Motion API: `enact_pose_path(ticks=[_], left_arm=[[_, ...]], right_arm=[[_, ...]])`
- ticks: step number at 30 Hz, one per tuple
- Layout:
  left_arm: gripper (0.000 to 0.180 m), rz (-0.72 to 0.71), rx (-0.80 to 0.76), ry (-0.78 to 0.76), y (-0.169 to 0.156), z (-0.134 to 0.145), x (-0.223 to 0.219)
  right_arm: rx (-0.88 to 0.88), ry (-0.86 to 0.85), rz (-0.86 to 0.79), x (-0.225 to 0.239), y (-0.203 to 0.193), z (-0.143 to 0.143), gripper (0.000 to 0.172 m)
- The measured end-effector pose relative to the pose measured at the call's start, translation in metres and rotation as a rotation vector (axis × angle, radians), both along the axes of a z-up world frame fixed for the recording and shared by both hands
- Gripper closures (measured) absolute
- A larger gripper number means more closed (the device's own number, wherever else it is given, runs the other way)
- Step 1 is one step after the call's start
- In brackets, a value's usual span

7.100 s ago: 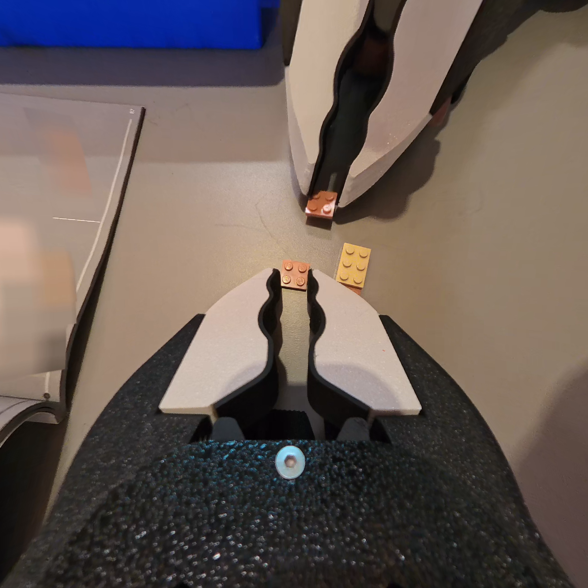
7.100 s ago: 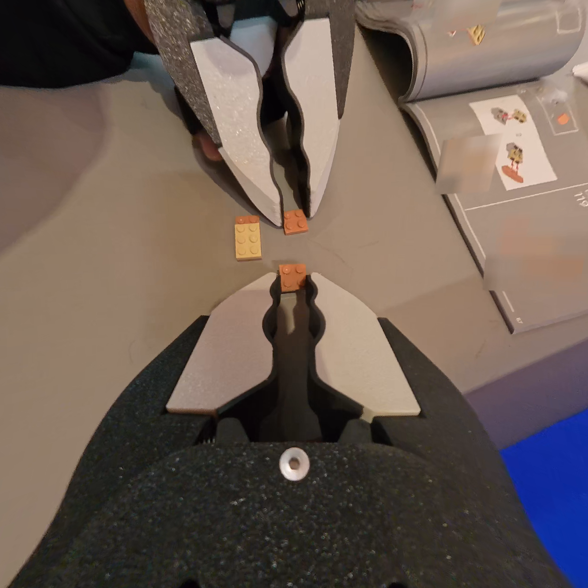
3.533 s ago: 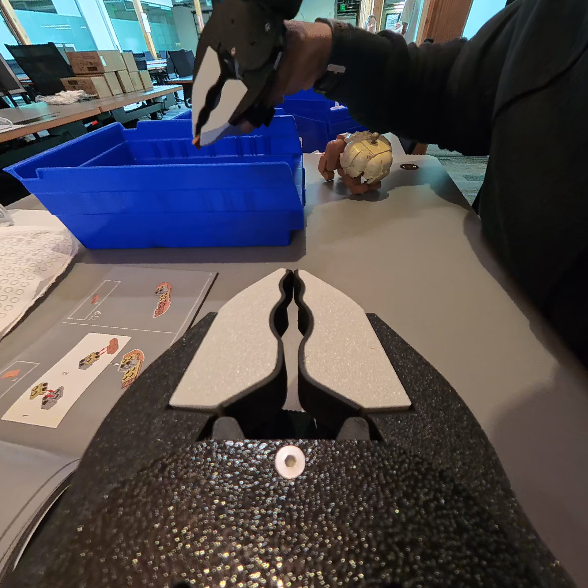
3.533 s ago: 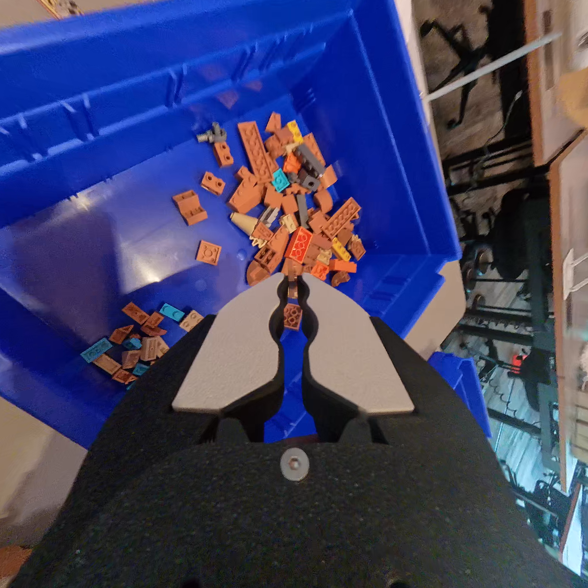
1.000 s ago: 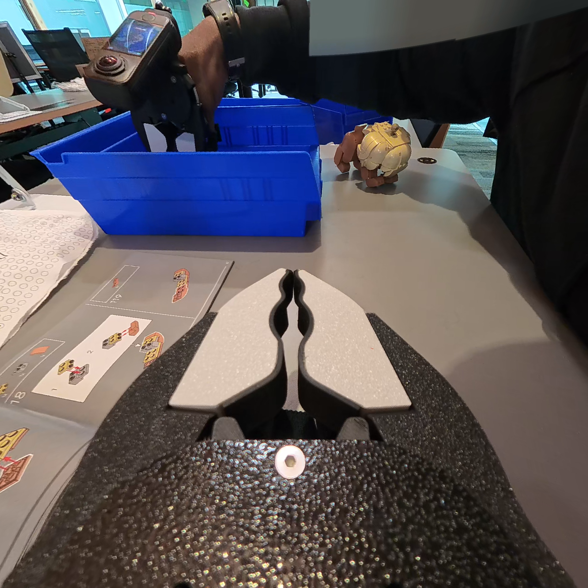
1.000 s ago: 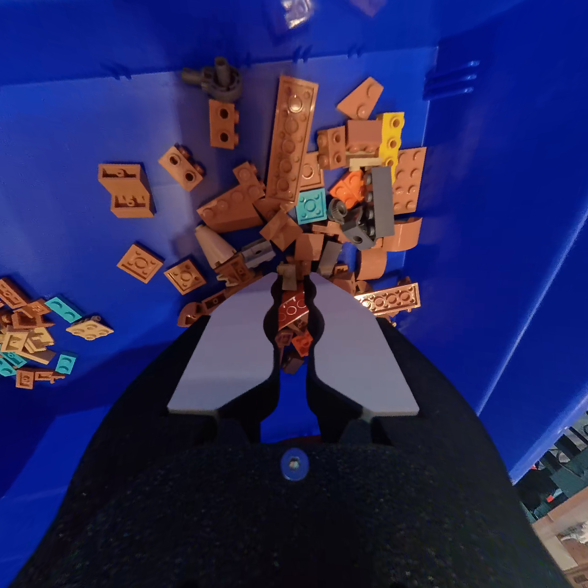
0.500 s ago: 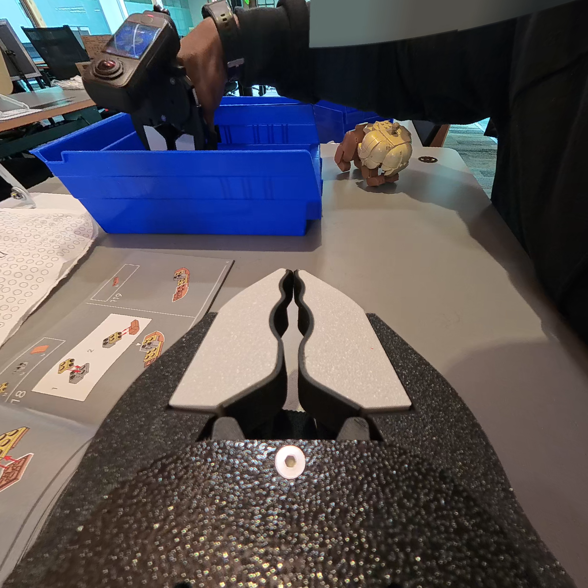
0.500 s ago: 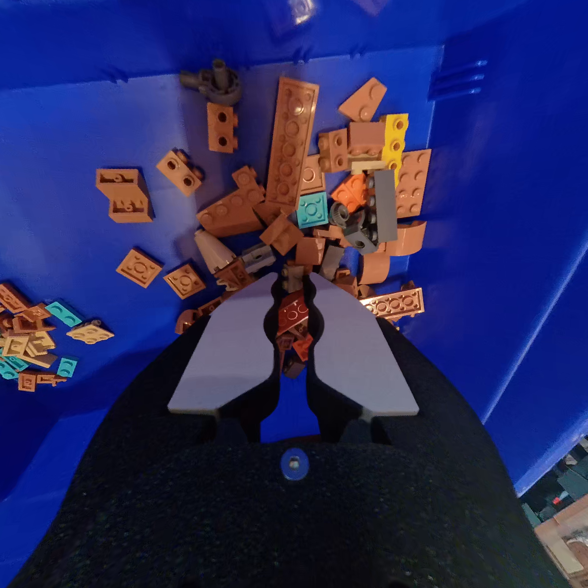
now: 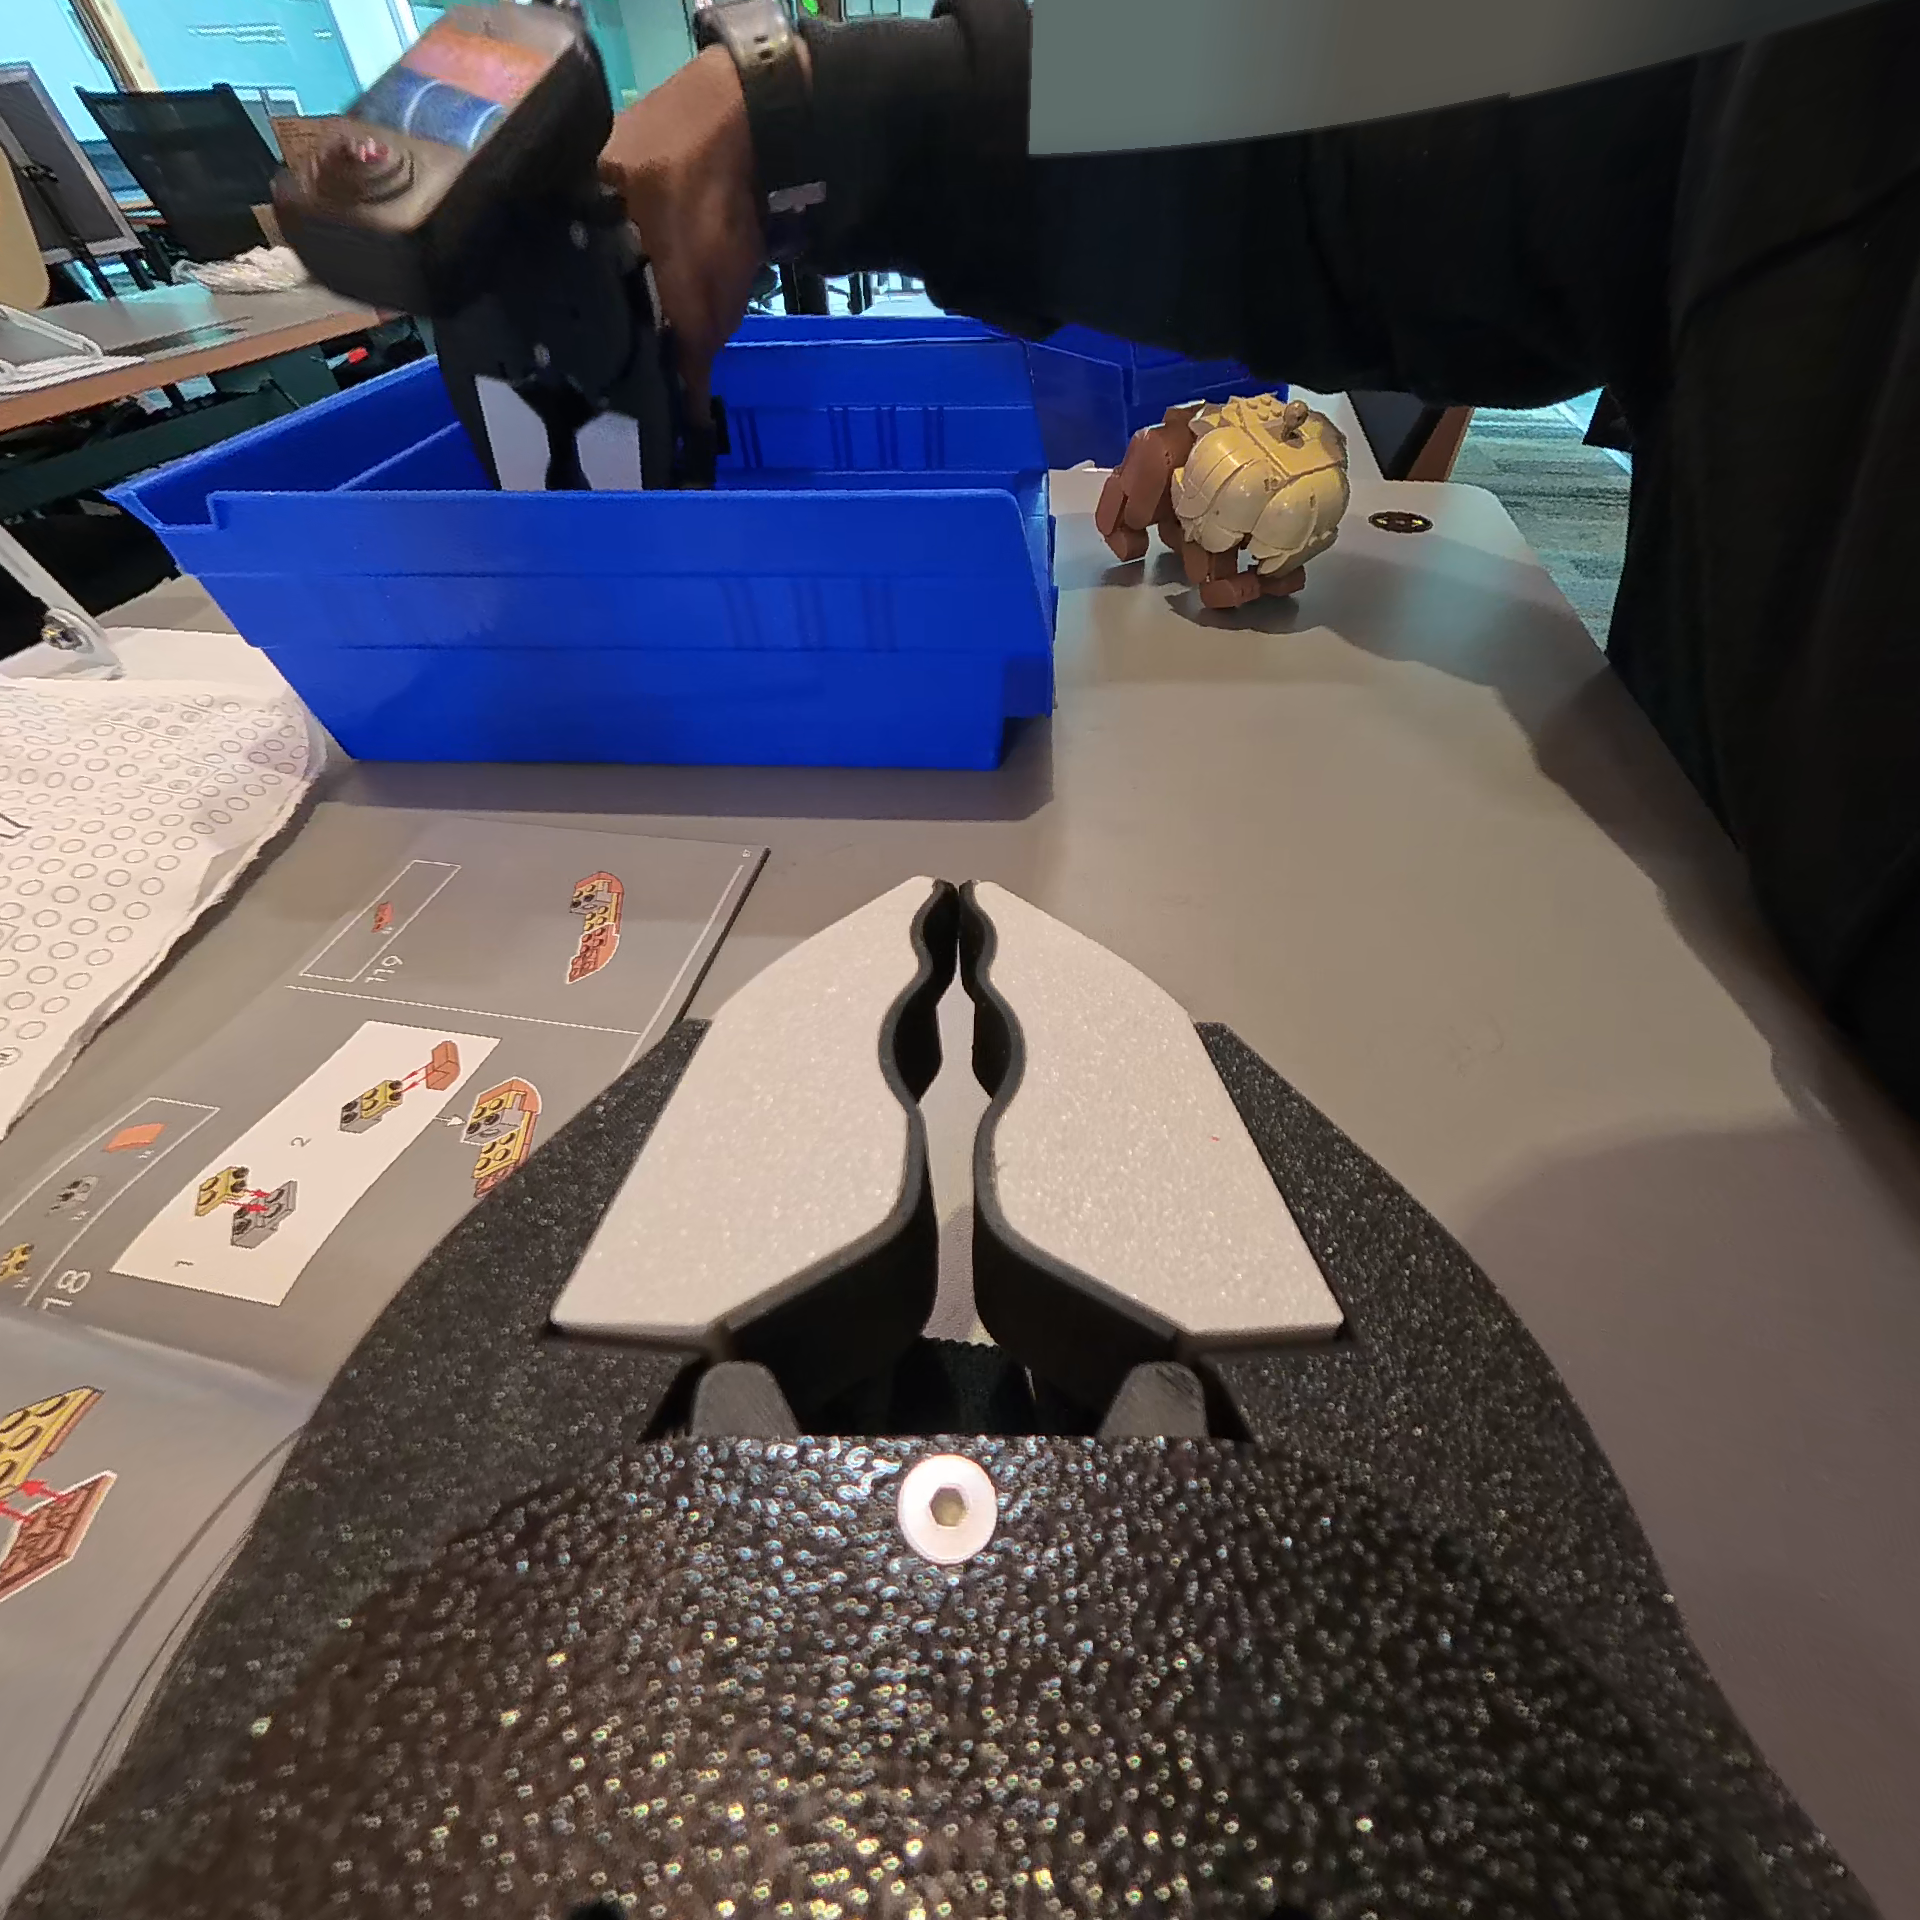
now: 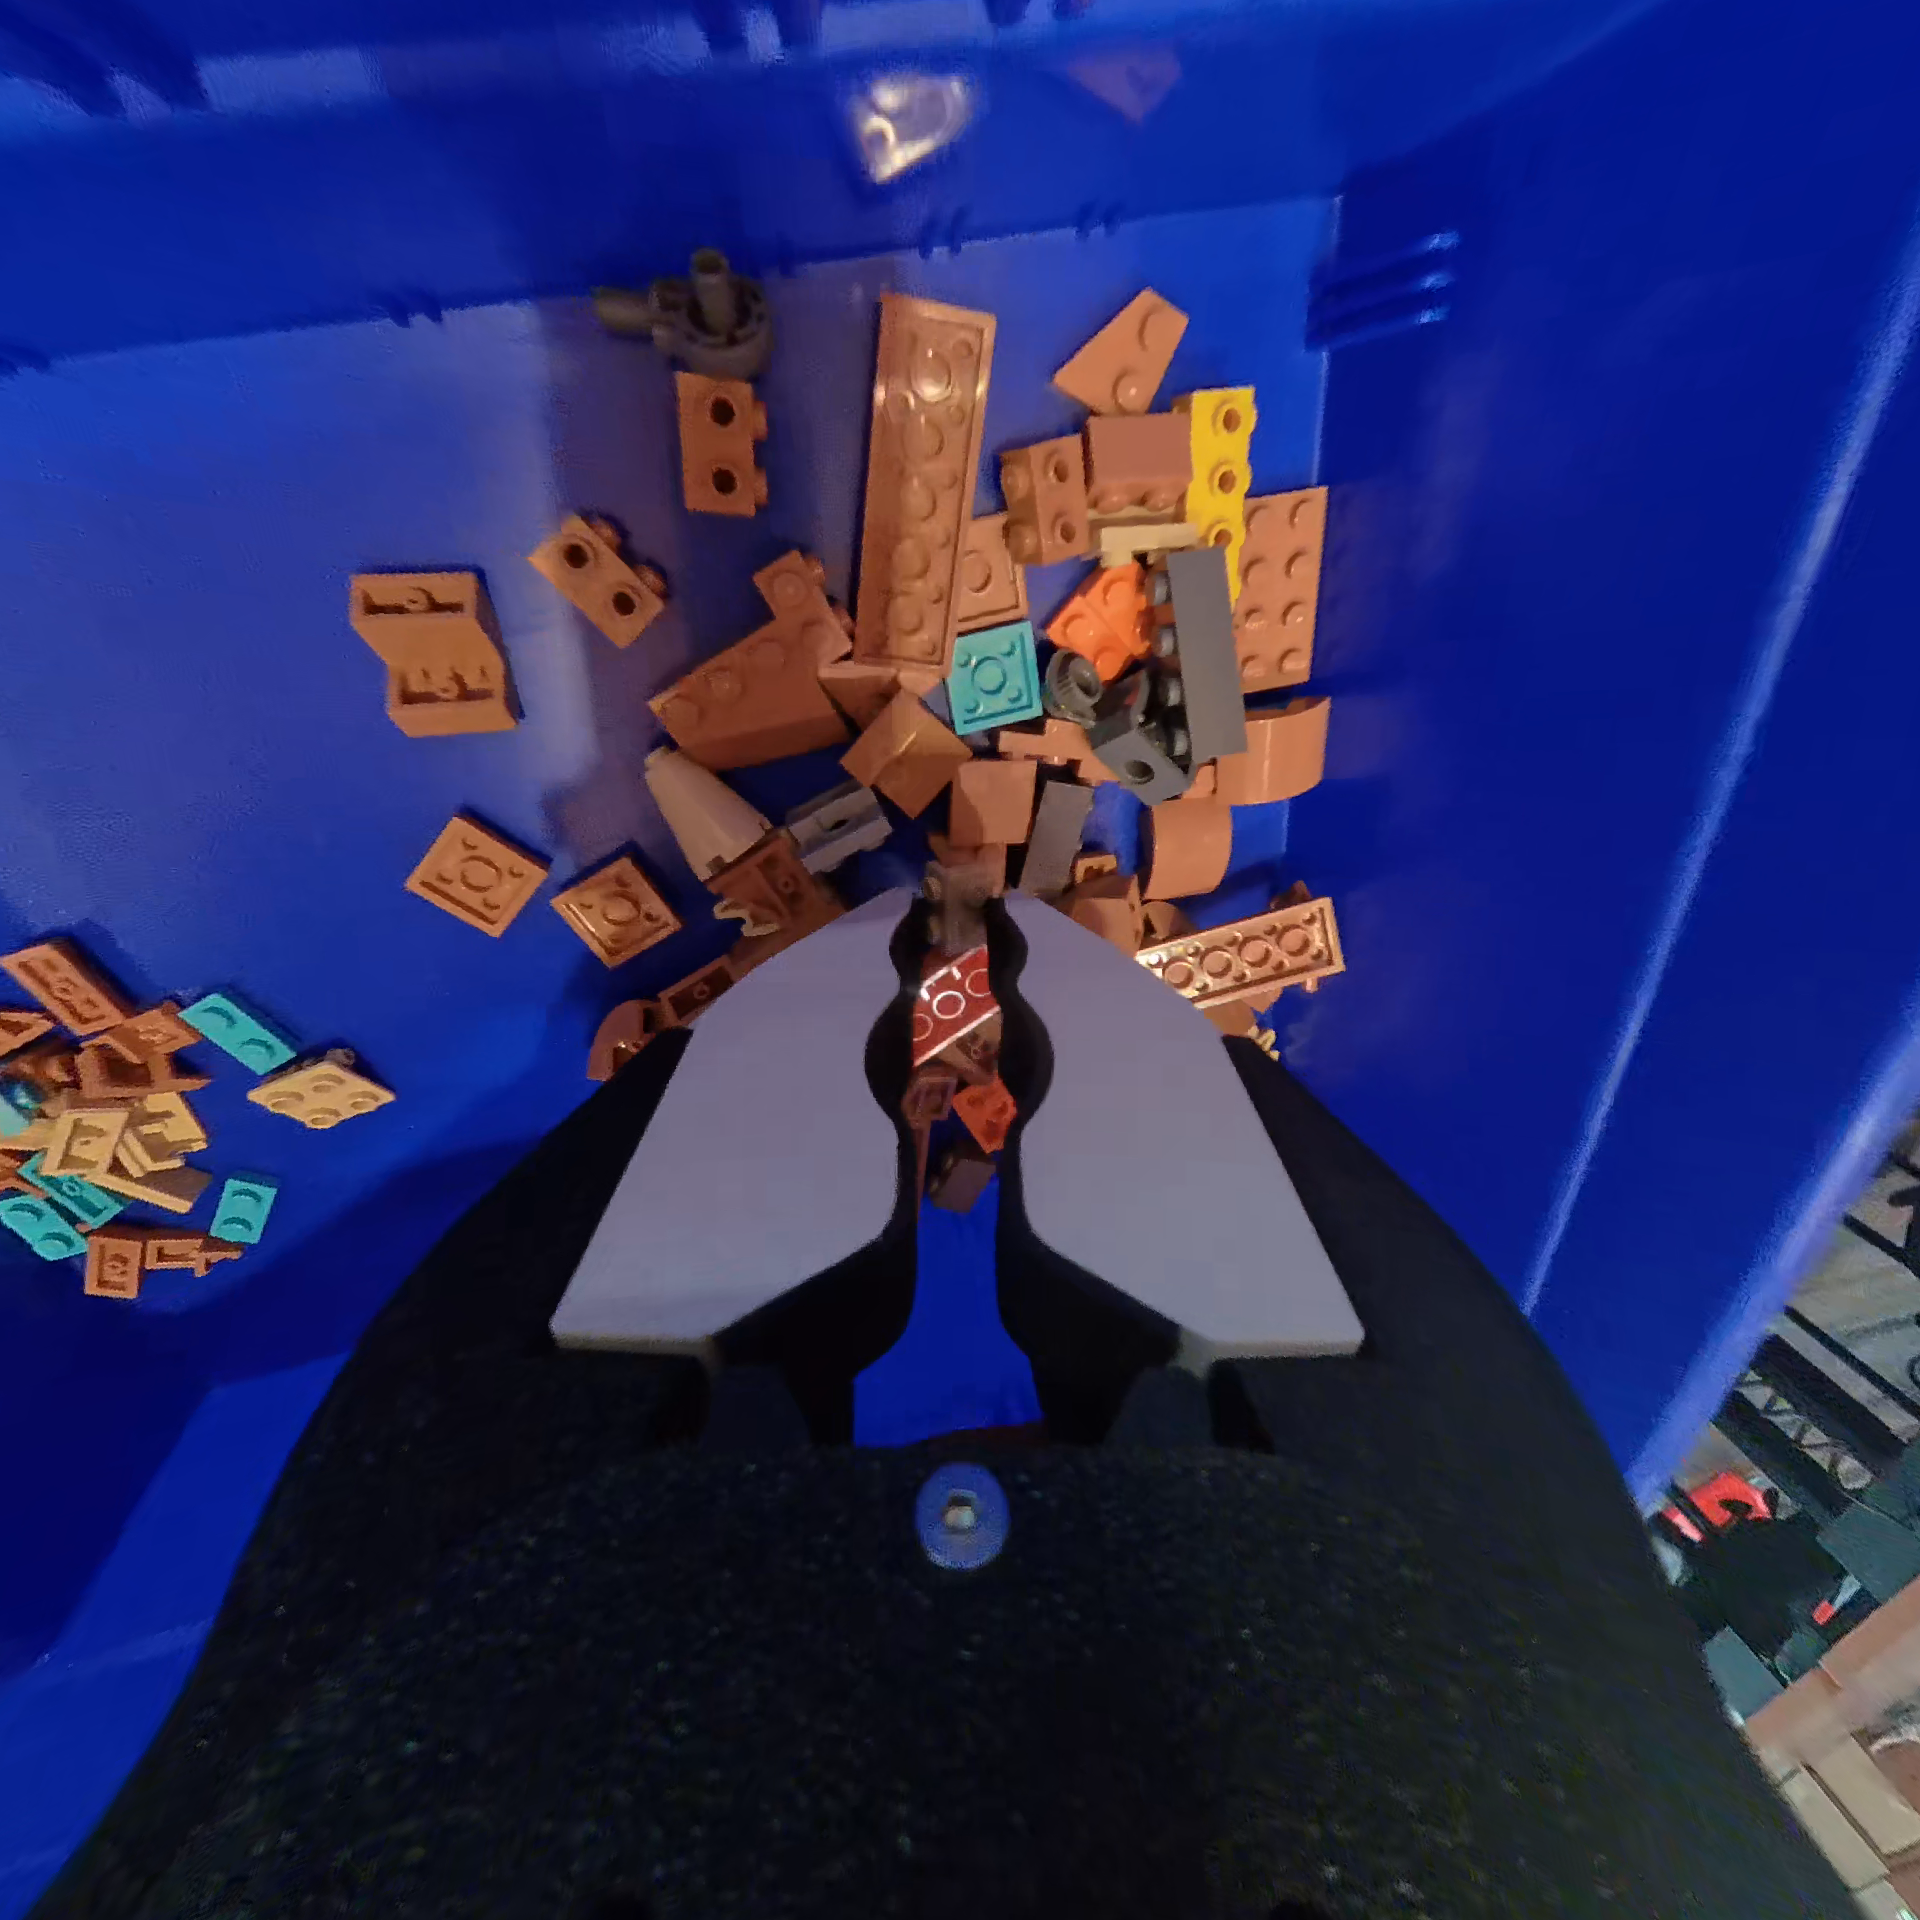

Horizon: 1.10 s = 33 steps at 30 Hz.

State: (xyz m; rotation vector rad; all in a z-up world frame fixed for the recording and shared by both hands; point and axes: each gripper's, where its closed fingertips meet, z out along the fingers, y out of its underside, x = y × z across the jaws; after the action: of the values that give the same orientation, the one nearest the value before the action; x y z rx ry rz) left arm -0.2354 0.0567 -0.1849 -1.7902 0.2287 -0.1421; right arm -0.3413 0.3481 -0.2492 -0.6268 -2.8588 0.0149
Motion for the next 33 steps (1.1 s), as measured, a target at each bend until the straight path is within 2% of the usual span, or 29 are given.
enact_pose_path(ticks=[6, 12, 15, 18, 22, 27, 33], left_arm=[[0.18, 0.008, 0.009, -0.01, 0.0, 0.002, -0.002], [0.18, 0.023, -0.005, 0.0, 0.0, -0.001, -0.004], [0.18, 0.035, -0.004, 0.002, 0.0, -0.001, -0.006], [0.18, 0.061, -0.007, 0.006, -0.001, -0.001, -0.011], [0.18, 0.106, -0.03, 0.03, -0.005, -0.005, -0.023], [0.18, 0.138, -0.052, 0.036, -0.009, -0.008, -0.033], [0.18, 0.15, -0.071, 0.044, -0.01, -0.011, -0.036]], right_arm=[[-0.073, 0.126, 0.041, 0.015, -0.029, 0.043, 0.161], [-0.281, 0.303, 0.193, 0.063, -0.133, 0.12, 0.161], [-0.397, 0.304, 0.208, 0.079, -0.189, 0.135, 0.161], [-0.421, 0.245, 0.176, 0.09, -0.233, 0.123, 0.161], [-0.314, 0.24, 0.206, 0.105, -0.267, 0.089, 0.161], [-0.187, 0.179, 0.24, 0.12, -0.279, 0.038, 0.161], [-0.132, 0.143, 0.254, 0.128, -0.283, 0.008, 0.161]])
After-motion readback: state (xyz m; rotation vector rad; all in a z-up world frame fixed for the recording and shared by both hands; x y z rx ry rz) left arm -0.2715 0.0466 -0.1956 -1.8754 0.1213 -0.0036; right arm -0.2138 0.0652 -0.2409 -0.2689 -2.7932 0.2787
